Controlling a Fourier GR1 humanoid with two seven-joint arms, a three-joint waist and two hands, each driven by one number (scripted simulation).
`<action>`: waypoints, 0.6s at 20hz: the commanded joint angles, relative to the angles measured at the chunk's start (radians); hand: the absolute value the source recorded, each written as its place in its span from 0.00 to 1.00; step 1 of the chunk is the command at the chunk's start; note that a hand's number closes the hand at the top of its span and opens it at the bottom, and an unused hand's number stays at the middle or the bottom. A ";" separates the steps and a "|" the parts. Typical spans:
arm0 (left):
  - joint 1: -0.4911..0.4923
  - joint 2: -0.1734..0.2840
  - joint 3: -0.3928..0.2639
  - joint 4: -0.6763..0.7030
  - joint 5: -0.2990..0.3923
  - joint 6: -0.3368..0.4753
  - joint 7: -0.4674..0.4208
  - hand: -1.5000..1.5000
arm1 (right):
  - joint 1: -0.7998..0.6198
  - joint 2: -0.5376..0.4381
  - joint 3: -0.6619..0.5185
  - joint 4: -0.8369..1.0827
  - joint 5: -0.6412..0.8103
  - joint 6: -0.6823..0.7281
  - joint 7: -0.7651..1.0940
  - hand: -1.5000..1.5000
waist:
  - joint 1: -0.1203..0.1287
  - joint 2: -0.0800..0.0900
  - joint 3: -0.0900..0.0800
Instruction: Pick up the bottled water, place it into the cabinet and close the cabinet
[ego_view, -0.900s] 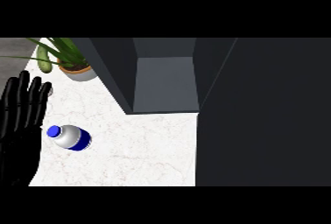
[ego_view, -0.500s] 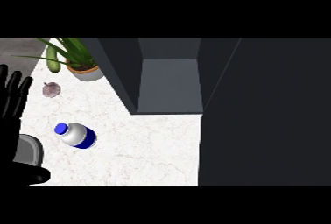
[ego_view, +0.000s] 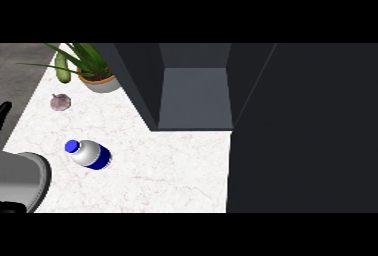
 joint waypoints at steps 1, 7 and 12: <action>0.008 0.029 0.032 -0.016 -0.007 0.012 0.047 0.00 | 0.137 0.013 0.096 -0.117 0.040 0.020 -0.012 0.00 | -0.003 0.000 0.000; 0.004 0.050 0.042 0.081 -0.083 -0.002 0.043 0.00 | 0.242 0.011 0.155 -0.114 0.088 0.034 -0.102 0.00 | -0.011 0.001 0.000; 0.051 0.034 0.056 0.173 -0.072 -0.070 -0.006 0.00 | 0.288 -0.025 0.149 -0.156 0.080 0.034 -0.103 0.00 | -0.008 0.001 0.000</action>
